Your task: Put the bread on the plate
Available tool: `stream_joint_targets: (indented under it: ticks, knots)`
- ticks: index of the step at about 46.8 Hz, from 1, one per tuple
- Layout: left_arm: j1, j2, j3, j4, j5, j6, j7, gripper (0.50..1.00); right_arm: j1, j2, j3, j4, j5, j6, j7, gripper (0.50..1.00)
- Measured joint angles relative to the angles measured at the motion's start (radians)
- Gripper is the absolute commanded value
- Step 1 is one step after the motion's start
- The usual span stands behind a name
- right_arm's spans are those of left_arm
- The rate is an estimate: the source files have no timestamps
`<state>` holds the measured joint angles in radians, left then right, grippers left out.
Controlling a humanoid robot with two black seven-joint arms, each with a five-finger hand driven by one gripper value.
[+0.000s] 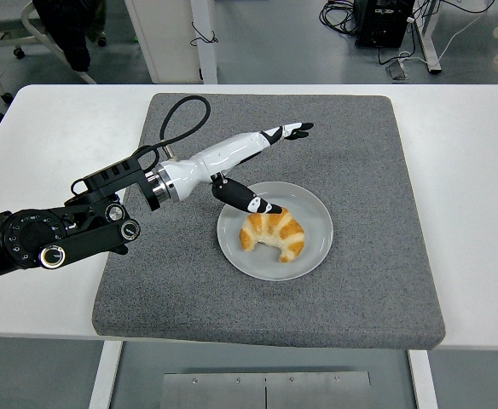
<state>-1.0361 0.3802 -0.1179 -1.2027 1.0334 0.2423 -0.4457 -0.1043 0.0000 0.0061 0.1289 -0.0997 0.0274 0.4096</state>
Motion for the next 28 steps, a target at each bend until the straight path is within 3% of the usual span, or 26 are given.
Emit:
stream_joint_targets:
  ticks: [28]
  knots:
    - [0.01, 0.044, -0.111, 0.037, -0.457, 0.0, 0.005, 0.972, 0.0, 0.0, 0.0, 0.0, 0.0, 0.0, 0.0, 1.0]
